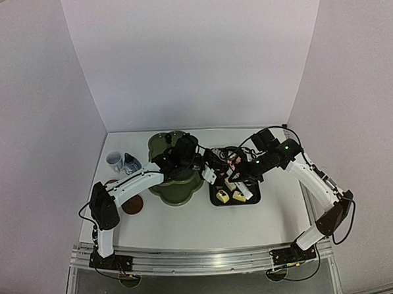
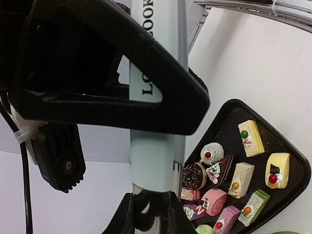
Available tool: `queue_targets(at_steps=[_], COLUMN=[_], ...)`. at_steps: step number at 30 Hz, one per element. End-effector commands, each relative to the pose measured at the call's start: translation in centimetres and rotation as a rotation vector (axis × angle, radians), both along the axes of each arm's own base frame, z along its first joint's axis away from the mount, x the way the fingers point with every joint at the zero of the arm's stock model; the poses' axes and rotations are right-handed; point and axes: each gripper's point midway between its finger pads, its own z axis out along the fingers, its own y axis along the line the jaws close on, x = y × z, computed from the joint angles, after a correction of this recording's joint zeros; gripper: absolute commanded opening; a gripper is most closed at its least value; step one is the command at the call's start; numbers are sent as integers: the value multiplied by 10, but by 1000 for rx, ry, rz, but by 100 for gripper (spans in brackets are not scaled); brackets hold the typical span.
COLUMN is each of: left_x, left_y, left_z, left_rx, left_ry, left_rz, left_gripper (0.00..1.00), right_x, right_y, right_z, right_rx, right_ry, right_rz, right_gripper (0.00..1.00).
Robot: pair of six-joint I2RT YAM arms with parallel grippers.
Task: Serve the afternoon tea
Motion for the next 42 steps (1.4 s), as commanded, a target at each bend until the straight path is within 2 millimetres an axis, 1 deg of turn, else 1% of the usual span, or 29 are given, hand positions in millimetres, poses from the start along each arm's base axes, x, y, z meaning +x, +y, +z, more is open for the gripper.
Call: queue_targets(at_steps=[1, 4, 6, 9, 12, 14, 17, 21, 24, 32, 38, 42], left_x=[1, 3, 7, 18, 25, 26, 26, 27, 29, 32, 34, 33], left_y=[2, 4, 4, 4, 4, 4, 4, 5, 6, 4, 4, 4], left_z=[26, 25, 25, 30, 34, 34, 38, 36, 35, 38, 38, 38], left_rx=[-65, -73, -83, -127, -174, -193, -212, -206, -209, -229, -237, -242], left_ry=[-15, 1, 7, 6, -29, -43, -44, -43, -40, -52, -57, -61], left_rz=[35, 61, 91, 153, 192, 194, 196, 204, 214, 220, 228, 220], left_gripper=[0, 0, 0, 0, 0, 0, 0, 0, 0, 0, 0, 0], right_x=[15, 21, 24, 24, 20, 18, 16, 13, 8, 0, -4, -3], right_y=[6, 4, 1, -1, -1, -1, 0, 0, -2, -7, -9, -11], right_z=[3, 0, 2, 8, 14, 15, 12, 13, 16, 16, 15, 15], right_rx=[-14, -34, -41, -31, -4, 7, 12, 23, 35, 36, 37, 33], right_ry=[-53, -51, -58, -65, -61, -57, -38, -32, -33, -23, -15, -19], right_rz=[-26, -70, -100, -130, -144, -150, -146, -143, -141, -152, -157, -170], right_gripper=[30, 33, 34, 39, 43, 43, 43, 44, 47, 48, 54, 51])
